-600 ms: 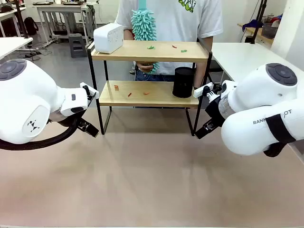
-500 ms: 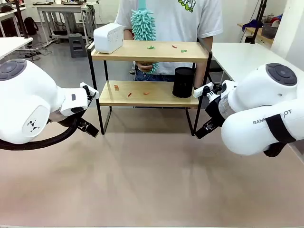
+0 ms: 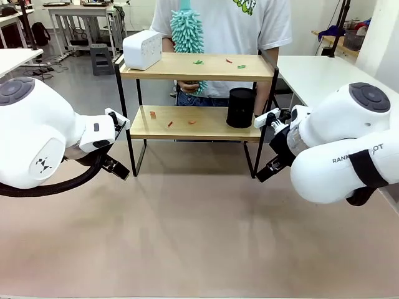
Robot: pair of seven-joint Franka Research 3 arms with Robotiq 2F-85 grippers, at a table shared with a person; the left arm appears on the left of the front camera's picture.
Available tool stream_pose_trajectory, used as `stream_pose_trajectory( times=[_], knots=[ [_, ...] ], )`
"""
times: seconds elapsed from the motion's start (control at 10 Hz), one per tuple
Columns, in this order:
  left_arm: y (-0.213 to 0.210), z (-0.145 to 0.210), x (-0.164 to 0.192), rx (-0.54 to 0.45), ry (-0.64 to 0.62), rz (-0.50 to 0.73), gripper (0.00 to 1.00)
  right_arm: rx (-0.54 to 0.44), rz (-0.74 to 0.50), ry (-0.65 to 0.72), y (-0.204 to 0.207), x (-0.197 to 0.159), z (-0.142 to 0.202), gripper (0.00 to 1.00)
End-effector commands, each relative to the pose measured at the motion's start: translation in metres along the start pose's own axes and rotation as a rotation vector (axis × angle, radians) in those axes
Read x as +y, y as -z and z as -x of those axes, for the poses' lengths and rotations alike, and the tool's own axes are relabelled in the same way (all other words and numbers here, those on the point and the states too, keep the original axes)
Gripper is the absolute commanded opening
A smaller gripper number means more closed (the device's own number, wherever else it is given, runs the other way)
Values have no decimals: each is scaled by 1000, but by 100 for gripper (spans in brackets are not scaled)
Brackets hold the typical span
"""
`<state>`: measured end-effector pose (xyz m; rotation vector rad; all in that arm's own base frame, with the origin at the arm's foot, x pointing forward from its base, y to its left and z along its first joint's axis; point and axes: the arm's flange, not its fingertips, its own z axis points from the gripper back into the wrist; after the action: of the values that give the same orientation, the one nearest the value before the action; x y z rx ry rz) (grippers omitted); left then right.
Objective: Clean the shelf.
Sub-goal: Pick up the Duster from the human.
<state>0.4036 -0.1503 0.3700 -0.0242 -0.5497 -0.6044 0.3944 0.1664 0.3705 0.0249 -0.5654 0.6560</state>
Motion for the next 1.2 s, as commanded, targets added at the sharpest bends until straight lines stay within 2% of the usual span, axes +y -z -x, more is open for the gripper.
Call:
stream_pose_trajectory(
  times=[0.0, 0.6, 0.7, 0.8, 0.9, 1.0, 1.1],
  knots=[
    [0, 0, 0, 0, 1, 0, 100, 0, 0, 1, 0, 0, 0, 100],
    [0, 0, 0, 0, 0, 0, 100, 0, 0, 0, 0, 0, 0, 100],
    [-49, 0, 7, -65, 5, 207, 100, 99, -127, 146, -47, -12, -11, 100],
    [-97, 9, 20, -86, 29, 364, 100, 40, -250, 285, -100, -31, -10, 100],
    [-137, 25, 40, -93, -43, 412, 100, -24, -412, 385, -151, -58, 3, 100],
    [-165, 44, 62, -133, -96, 411, 100, -129, -558, 454, -187, -86, 23, 100],
    [-183, 73, 94, -241, -182, 484, 100, -204, -657, 576, -209, -120, 54, 100]
  ],
)
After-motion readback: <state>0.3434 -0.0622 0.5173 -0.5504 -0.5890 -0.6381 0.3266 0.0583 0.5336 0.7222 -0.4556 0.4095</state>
